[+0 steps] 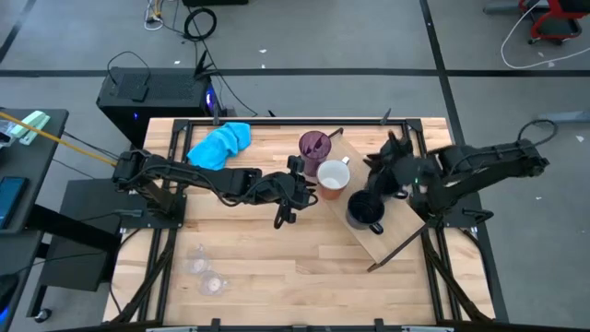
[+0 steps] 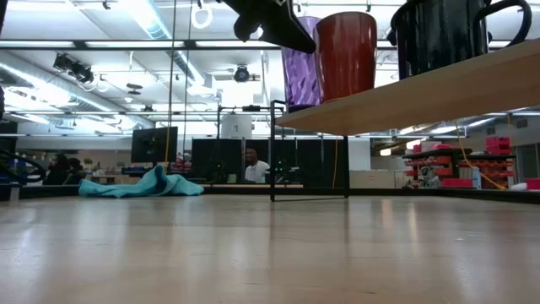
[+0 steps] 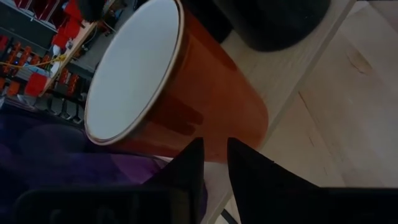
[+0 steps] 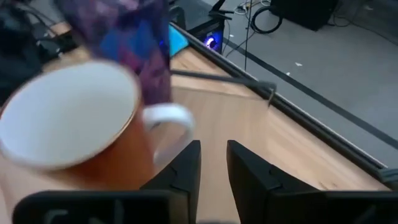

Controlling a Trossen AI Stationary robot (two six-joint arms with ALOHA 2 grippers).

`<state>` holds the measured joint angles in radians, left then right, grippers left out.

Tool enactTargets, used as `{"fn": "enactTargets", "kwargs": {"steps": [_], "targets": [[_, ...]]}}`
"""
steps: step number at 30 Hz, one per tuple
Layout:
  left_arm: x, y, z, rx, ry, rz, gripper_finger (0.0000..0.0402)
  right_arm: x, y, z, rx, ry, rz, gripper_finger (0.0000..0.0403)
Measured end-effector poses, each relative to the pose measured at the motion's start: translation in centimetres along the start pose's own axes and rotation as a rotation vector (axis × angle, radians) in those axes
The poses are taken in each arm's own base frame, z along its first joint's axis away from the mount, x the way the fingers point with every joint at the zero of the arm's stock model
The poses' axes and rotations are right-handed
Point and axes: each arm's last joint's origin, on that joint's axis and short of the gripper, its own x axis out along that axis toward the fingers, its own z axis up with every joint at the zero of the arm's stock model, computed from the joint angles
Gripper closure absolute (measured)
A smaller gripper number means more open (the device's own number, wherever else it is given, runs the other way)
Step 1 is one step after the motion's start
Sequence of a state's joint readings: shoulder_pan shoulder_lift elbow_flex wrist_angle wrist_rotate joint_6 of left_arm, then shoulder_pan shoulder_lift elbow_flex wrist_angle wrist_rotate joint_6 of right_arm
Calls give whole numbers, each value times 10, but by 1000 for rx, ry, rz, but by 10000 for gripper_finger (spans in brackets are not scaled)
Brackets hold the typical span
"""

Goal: Stack small to large cups/mugs on shelf
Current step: Put the orange mug on the shelf

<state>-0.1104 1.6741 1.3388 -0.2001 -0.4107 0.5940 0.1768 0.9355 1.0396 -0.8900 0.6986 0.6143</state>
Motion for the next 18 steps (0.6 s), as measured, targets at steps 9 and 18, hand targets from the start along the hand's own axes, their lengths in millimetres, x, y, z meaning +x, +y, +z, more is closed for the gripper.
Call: {"fn": "enactTargets", "kwargs": {"steps": [9, 18], "targets": [[0, -1, -1, 4, 6, -6, 321, 30, -21, 36, -30, 73, 75, 337], [0, 0, -1, 6, 3, -18, 330, 52, -46, 49, -29, 110, 221, 338]]}}
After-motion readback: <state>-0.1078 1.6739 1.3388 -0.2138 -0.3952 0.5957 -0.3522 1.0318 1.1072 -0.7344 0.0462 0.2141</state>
